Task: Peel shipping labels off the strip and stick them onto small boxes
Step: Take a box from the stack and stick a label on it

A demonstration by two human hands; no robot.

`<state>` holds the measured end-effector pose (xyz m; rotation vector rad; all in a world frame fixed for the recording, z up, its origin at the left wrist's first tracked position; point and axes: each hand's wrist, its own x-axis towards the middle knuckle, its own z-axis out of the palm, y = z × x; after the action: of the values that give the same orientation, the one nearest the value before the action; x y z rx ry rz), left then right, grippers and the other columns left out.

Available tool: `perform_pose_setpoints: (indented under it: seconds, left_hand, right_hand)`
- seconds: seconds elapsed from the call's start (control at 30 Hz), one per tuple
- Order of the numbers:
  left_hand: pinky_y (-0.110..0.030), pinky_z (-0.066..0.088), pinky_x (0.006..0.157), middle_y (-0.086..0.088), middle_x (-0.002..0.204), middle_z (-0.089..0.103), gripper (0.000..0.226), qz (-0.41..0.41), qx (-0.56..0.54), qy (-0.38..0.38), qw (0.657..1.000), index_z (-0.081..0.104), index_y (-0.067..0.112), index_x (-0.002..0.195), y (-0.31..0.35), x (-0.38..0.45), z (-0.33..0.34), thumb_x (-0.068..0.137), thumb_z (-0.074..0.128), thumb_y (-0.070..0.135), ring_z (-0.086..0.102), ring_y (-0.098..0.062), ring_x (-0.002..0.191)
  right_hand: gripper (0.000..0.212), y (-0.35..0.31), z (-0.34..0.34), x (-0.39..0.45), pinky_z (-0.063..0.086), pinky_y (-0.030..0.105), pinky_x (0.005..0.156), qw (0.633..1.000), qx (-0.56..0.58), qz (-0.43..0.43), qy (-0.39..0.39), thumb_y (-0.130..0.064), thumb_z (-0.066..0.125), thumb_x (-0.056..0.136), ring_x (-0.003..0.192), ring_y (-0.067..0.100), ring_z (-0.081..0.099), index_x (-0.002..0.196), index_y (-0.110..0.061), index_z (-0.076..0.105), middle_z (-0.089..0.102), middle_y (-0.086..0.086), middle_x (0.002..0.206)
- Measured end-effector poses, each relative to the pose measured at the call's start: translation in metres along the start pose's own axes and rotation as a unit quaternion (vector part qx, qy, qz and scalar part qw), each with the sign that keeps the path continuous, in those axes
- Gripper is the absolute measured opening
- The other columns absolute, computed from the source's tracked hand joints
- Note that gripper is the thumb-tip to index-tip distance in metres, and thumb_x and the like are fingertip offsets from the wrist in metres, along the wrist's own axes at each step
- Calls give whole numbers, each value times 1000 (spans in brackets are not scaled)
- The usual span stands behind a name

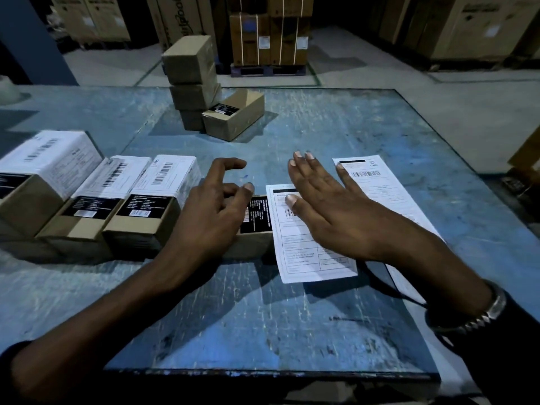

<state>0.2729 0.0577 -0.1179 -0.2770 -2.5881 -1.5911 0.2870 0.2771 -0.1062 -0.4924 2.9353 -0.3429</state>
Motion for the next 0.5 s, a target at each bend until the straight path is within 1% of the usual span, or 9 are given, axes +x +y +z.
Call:
perform_pose_setpoints:
  seconds: [0.07,0.1,0.17,0.2,0.27,0.3,0.37,0.47,0.5]
  left_hand:
    - [-21,53,58,8,81,78,26,-17,-45,-21,999,62,31,126,2,0,-2,105,62,48,75,-5,72]
    - [-24,55,65,9,85,79,36,-30,-59,-43,997,65,31,119,1,1,-5,99,65,60,76,-7,78]
    - [-31,55,77,14,97,78,65,-32,-31,-113,993,68,34,108,-1,8,-12,72,69,88,75,-7,91]
    - [-28,53,79,21,101,76,77,-18,24,-151,988,66,38,108,-3,12,-16,56,71,94,72,1,94]
    - [-19,49,82,31,106,70,93,6,148,-217,965,60,45,115,-3,17,-24,37,78,93,64,14,98]
    - [-18,49,86,31,112,67,99,19,181,-241,953,58,47,119,-3,18,-29,35,81,92,62,16,102]
    - [-21,51,94,30,120,65,103,40,201,-272,940,58,47,127,-4,20,-36,38,87,88,61,13,110]
    - [-22,53,93,30,116,70,90,49,179,-277,943,63,43,128,-5,20,-40,49,95,71,65,9,109]
    - [-20,52,90,28,113,72,86,58,173,-264,947,65,40,126,-6,21,-38,51,96,65,66,9,106]
  right_hand:
    - [69,8,-3,0,-19,37,130,999,31,28,-8,-54,12,113,152,-5,-35,167,-28,-22,-34,-16,170]
    - [69,12,-3,1,-18,36,131,998,52,44,-11,-54,13,113,153,-5,-34,167,-28,-21,-33,-16,171]
    - [70,20,-6,2,-16,34,131,992,99,81,-17,-55,15,113,154,-5,-29,168,-27,-18,-30,-15,172]
    - [71,22,-7,3,-14,33,131,987,120,101,-21,-56,17,113,156,-4,-27,169,-26,-16,-28,-14,173]
    - [72,24,-13,3,-8,29,129,977,164,132,-22,-58,20,113,160,-1,-17,171,-24,-6,-18,-14,176]
    - [70,25,-17,3,-2,28,128,970,195,144,-13,-60,22,112,162,1,-6,171,-25,9,-5,-15,178]
    - [57,24,-22,4,16,33,126,940,290,178,23,-68,27,108,157,9,24,156,-39,41,29,-14,166]
    - [65,26,-26,6,34,48,126,882,413,217,66,-76,40,101,150,24,48,151,-36,54,53,-8,160]
    - [59,26,-27,6,39,50,124,873,433,213,77,-73,44,102,142,25,58,142,-33,60,66,-4,148]
